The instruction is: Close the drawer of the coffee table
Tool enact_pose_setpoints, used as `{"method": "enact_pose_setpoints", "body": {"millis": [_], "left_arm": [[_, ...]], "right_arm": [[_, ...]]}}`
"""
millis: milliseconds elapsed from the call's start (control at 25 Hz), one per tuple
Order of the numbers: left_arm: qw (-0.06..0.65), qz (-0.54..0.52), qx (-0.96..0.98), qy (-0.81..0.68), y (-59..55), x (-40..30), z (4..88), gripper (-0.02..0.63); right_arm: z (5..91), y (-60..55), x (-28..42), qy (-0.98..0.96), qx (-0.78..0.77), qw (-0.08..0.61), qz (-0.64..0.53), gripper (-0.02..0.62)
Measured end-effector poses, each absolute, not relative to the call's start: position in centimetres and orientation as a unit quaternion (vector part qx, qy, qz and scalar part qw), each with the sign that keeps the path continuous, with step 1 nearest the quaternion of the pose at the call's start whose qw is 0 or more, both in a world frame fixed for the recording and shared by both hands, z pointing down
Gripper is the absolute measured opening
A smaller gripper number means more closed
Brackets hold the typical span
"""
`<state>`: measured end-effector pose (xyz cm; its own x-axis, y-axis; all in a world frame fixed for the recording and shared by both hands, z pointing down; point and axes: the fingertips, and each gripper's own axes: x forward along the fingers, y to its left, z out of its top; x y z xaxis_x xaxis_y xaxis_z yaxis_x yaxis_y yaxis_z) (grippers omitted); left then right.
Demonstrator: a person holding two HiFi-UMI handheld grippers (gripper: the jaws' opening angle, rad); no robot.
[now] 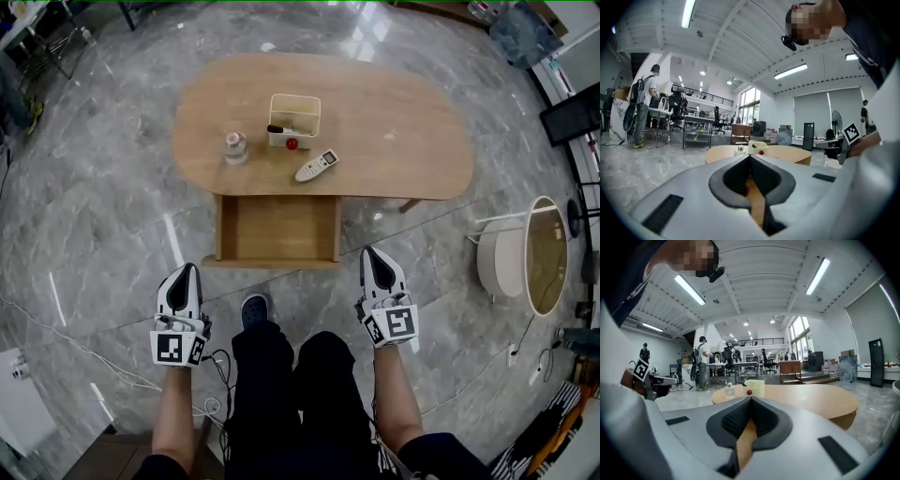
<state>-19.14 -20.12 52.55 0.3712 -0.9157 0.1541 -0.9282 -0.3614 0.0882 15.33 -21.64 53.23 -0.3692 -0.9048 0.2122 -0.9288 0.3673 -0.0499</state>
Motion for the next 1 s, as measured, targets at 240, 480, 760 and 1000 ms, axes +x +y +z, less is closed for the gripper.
{"method": "enact_pose_setpoints", "body": {"millis": [240,480,760,1000], "left_arm": [[0.057,0.016,0.827,-0.559,-19.1,-19.5,60.3,0.025],[0.039,0.017,0.823,-0.566,-17.8,-20.3,65.9,0.025],[0.05,0.026,0.825,-0.562,-16.6,-19.6,69.4,0.025],[0.051,0.038,0.822,-0.566,-16.2,-19.8,71.2,0.026]], "right_arm": [[60.2,-21.6,16.2,-0.828,0.554,0.065,0.056,0.026],[66.5,-20.6,17.2,-0.826,0.559,0.047,0.05,0.026],[69.4,-18.9,17.6,-0.827,0.557,0.049,0.058,0.026],[70.9,-17.9,16.7,-0.835,0.544,0.058,0.06,0.028]]}}
